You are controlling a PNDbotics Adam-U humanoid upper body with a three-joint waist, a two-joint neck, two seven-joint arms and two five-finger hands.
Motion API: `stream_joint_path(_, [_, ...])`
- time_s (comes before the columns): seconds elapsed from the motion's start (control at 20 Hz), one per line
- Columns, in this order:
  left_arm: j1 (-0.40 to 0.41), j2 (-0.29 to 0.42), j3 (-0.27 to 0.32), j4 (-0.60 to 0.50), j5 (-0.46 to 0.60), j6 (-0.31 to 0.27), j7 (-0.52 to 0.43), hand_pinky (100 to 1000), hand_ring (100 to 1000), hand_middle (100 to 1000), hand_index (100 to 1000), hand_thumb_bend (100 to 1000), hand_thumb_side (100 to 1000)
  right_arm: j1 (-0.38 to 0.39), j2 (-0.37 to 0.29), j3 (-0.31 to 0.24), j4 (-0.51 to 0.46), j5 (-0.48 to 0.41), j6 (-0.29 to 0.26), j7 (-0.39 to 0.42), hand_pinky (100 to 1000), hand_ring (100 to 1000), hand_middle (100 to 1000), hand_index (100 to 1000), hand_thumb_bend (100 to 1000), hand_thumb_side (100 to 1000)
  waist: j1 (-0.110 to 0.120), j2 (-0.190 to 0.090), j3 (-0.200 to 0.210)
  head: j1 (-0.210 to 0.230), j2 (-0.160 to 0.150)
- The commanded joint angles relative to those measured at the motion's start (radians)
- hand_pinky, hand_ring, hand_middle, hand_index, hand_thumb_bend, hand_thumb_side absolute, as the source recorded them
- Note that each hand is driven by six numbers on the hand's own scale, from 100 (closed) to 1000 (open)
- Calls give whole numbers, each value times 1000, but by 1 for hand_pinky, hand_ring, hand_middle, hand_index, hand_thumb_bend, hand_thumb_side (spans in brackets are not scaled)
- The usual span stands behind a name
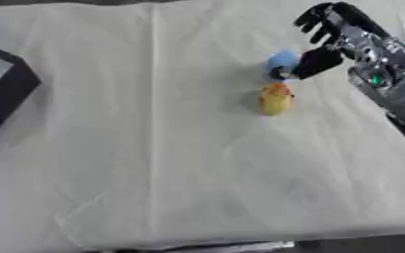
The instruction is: Pick up the objects with one hand, pass them to the other hand, and then place them into the box on the other side of the table.
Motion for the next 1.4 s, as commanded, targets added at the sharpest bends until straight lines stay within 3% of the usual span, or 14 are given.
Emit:
stream_joint_path(0.05, [-17,21,5,-7,-10,0,-5,805,706,611,731,232,490,-25,-30,1,33,18,37,-5,717,727,722,783,670,250,-15,-15,4,-7,-2])
stream_joint_path(1.0, [-19,18,-2,3,-29,4,-17,802,708,613,732,240,490,-64,-1,26,106,-86,83,30,699,724,704,771,686,277,-23,-6,13,-8,-2])
stream_joint_path(1.4, [-21,16,-5,2,-35,0,-23,803,708,613,731,236,491,-66,8,45,136,-72,93,38,718,739,712,778,688,289,-25,-1,19,-11,-2])
